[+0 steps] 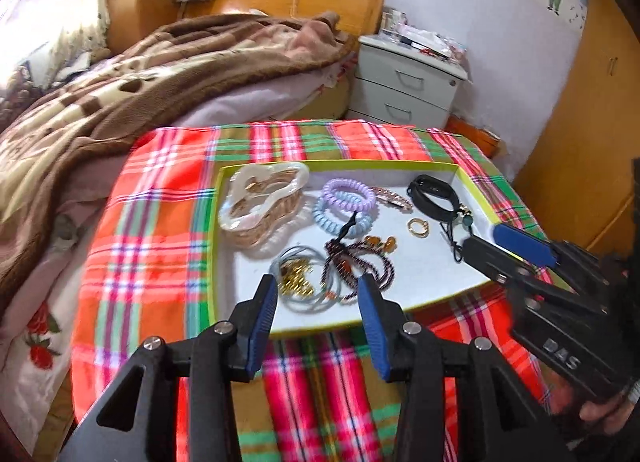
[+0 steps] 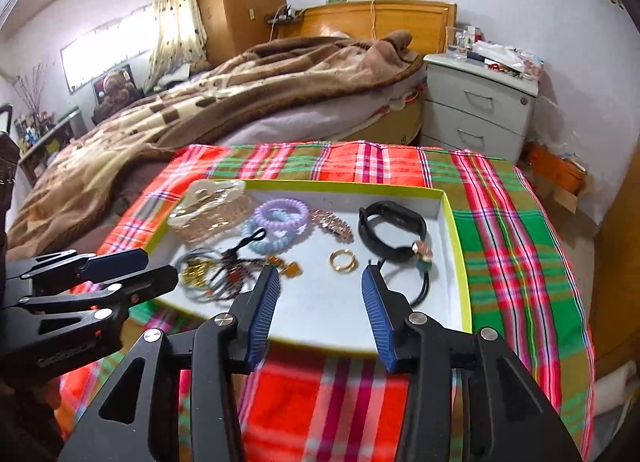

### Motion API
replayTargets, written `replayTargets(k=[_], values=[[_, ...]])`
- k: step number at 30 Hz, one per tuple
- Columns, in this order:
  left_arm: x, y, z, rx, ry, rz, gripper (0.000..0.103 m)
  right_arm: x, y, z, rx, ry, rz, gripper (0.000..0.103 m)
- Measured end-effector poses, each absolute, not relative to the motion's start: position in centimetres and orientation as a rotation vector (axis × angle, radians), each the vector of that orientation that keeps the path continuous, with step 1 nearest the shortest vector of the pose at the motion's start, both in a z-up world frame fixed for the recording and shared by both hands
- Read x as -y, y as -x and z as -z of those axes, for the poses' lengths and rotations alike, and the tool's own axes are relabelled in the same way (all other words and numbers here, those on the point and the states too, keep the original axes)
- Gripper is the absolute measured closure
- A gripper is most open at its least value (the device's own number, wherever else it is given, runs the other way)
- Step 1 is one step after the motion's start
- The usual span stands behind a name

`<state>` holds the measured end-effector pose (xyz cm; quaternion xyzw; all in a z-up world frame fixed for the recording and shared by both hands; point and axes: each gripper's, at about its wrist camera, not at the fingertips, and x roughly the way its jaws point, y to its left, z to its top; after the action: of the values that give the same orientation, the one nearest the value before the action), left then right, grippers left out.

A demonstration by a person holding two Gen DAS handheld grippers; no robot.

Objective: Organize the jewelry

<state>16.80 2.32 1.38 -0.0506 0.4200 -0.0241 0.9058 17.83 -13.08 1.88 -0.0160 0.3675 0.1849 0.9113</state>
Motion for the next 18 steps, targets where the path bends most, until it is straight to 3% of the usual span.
replayTargets(k=[18], values=[[-0.9,-11.4,-1.8,-0.786,0.032,-0.080,0.060,13.4,-12.4,-2.8,-0.678,0.016,-0.317,0.058]])
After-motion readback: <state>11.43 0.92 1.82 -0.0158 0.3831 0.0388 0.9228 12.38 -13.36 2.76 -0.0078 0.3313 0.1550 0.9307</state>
